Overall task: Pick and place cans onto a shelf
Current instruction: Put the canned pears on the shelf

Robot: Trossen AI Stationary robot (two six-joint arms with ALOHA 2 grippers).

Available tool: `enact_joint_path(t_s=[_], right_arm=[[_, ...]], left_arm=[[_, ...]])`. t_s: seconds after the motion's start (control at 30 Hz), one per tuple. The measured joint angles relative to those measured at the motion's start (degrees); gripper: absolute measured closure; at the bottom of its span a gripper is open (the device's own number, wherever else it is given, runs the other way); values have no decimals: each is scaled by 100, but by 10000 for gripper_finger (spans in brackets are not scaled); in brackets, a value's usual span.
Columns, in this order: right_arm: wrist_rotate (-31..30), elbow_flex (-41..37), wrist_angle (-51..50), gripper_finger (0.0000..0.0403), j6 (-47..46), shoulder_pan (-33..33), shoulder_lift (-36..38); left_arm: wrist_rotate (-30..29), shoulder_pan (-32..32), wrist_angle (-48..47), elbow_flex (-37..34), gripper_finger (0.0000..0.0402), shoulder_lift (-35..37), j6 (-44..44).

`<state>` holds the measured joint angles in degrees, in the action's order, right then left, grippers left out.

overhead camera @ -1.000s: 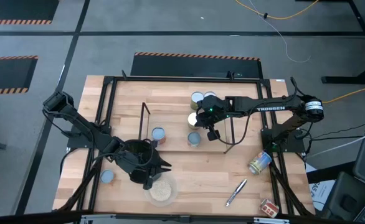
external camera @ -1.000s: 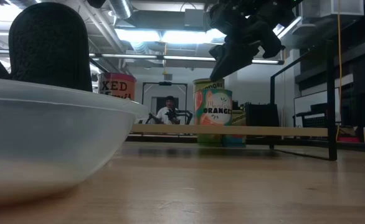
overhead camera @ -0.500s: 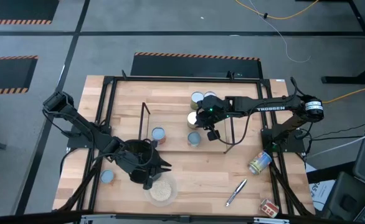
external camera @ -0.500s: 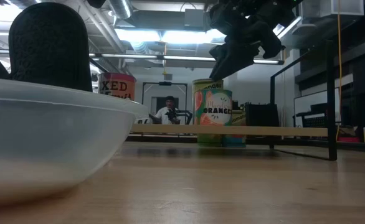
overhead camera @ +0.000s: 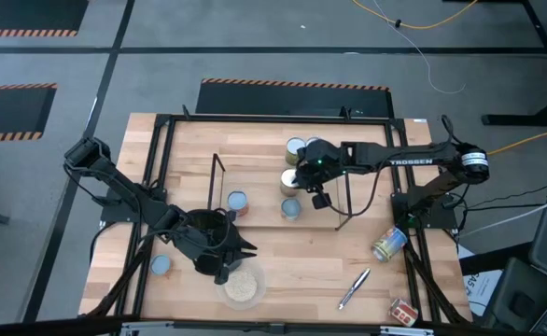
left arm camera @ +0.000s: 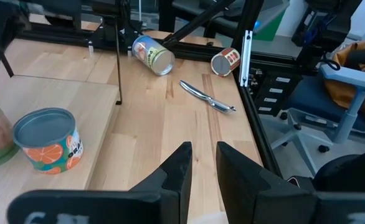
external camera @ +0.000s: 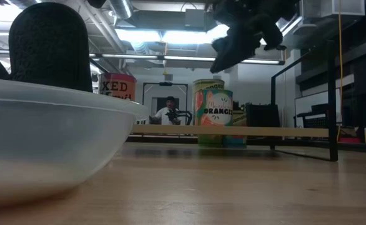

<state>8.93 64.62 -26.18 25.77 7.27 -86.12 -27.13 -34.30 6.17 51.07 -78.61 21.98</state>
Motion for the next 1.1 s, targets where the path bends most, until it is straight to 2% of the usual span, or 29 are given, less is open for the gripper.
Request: enact_joint_path(t_s=[0.13,0.23,0.33,0.5,0.57,0.73,0.93,1.1], right_arm=[[-9,363,-349,324,1,0,4],[-231,661,-676,324,0,-2,4],[-660,945,-1042,324,4,0,6],[-1704,1058,-1056,324,27,114,8],[-1924,1021,-1022,324,129,243,8],[-1855,863,-1015,324,324,674,0],[-783,552,-601,324,321,1183,-59],[-631,176,-121,324,324,1388,-62]], left_arm=[[0,-1,0,0,335,0,1],[0,-2,-2,0,335,0,2],[0,-2,-4,0,335,0,0],[0,0,-4,0,335,0,0],[2,-1,-4,0,335,0,0],[0,-2,-4,0,335,0,-2],[2,-1,-8,0,335,0,-7],[0,0,-7,0,335,0,-5]])
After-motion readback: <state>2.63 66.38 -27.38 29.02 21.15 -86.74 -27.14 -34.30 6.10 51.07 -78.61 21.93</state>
